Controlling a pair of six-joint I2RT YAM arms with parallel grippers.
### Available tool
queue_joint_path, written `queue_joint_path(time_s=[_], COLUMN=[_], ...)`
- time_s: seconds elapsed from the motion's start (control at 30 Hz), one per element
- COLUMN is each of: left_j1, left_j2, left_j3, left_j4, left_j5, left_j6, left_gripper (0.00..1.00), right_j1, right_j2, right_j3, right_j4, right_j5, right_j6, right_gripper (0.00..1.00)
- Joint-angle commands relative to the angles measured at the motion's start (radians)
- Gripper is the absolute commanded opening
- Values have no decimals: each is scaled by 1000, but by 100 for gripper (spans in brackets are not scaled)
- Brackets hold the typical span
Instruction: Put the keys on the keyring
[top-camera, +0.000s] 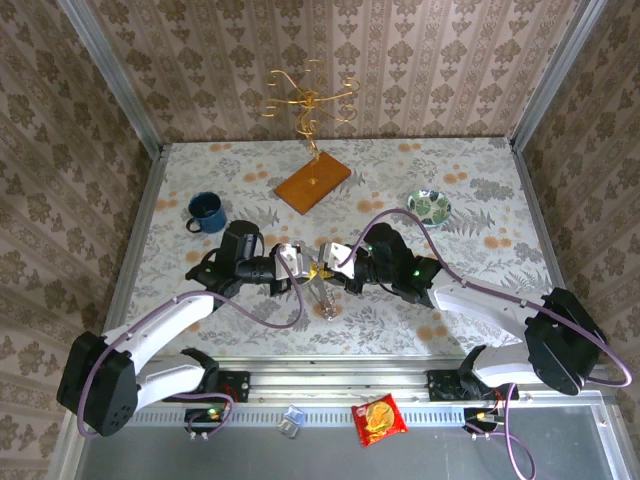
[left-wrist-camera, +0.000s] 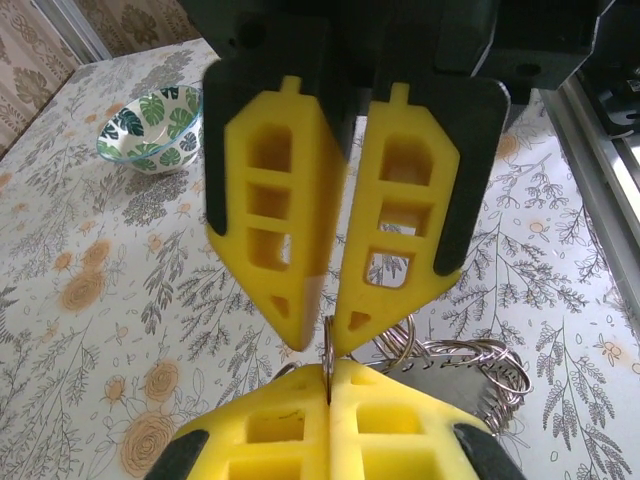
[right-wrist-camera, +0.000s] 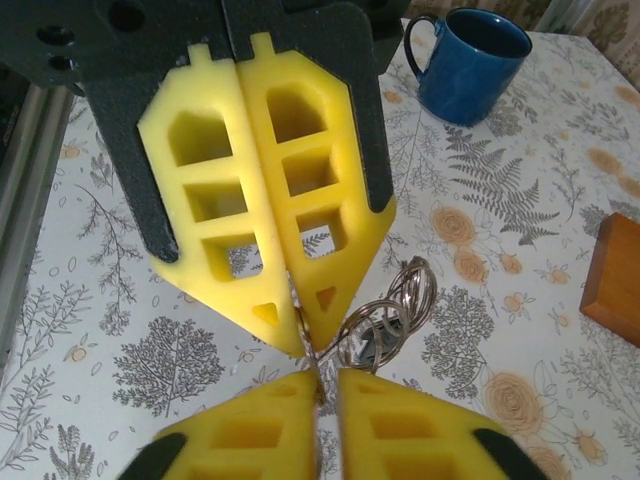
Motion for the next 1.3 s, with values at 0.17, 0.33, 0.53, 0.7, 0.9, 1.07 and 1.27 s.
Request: queue_joint_path(time_s=[0.17,0.33,0.53,0.7,0.9,1.07,1.27], left_j1=[-8,-9,-12,-12,-12,-12,-14], left_j2=[1,12,20,17,-14,-59,-111], left_j3=[-21,-32,-36,-36,-53,-84,-97], left_j4=[64,99,106,103,136,209,250], left_j5=[27,22,15,19,4,-62,-182], left_j6=[-39,-56,-53,-48,-68,-148,-304], left_gripper=[1,11,13,1,0,0,0], right_j1=[5,8,13,15,-12,-63,-66], right_j2=[9,15,21,20,-31,-101,-152], right_j3=[48,54,56,57,18,-5,-33], right_j4=[7,18,30,26,57,10,-14], right_j5=[-39,-77,-98,-99,3,68,147], right_j6=[-22,-15,-2,-1,75,195,326], right_gripper=[0,0,0,0,26,38,42])
